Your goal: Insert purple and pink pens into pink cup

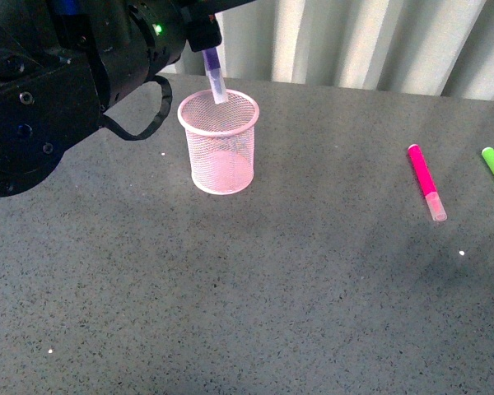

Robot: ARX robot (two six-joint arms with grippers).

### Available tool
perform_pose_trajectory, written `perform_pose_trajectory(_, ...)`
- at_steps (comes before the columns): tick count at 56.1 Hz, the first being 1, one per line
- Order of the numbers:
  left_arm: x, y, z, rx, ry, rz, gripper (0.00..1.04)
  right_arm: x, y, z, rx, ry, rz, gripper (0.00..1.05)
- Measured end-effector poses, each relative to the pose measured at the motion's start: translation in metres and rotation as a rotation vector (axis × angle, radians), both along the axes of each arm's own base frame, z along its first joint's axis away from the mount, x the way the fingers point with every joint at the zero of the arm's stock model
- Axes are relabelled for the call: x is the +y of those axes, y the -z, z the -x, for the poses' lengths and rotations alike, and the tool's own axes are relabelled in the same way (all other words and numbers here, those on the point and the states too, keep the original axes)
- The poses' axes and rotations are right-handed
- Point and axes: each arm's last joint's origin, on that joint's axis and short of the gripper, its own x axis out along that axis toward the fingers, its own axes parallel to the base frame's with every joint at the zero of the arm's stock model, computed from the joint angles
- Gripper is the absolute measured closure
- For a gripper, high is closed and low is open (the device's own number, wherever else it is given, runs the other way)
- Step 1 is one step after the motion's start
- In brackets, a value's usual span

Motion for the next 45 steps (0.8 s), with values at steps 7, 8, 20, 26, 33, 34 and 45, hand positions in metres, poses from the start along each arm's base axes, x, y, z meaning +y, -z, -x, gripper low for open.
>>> perform_pose_trajectory(7,-0.001,0.008,-0.001,0.019,0.006,-0.009,0.93,0.000,0.000,0.000,0.000,0.000,0.000,0.07)
perform_pose_trajectory(8,-0.001,0.008,-0.001,0.020,0.007,-0.010,0.93,0.000,0.000,0.000,0.000,0.000,0.000,0.07)
perform_pose_trajectory(20,-0.003,0.013,-0.003,0.035,-0.006,-0.026,0.93,0.000,0.000,0.000,0.000,0.000,0.000,0.07)
perform_pose_trajectory(26,0.000,0.015,-0.005,0.065,-0.019,-0.037,0.76,0.000,0.000,0.000,0.000,0.000,0.000,0.07)
perform_pose_trajectory(33,0.006,0.015,-0.007,0.083,-0.037,-0.038,0.49,0.000,0.000,0.000,0.000,0.000,0.000,0.07)
perform_pose_trajectory(34,0.008,0.015,-0.007,0.084,-0.041,-0.038,0.45,0.000,0.000,0.000,0.000,0.000,0.000,0.07)
perform_pose_trajectory(45,0.023,-0.001,0.003,0.097,-0.061,-0.030,0.05,0.000,0.000,0.000,0.000,0.000,0.000,0.07)
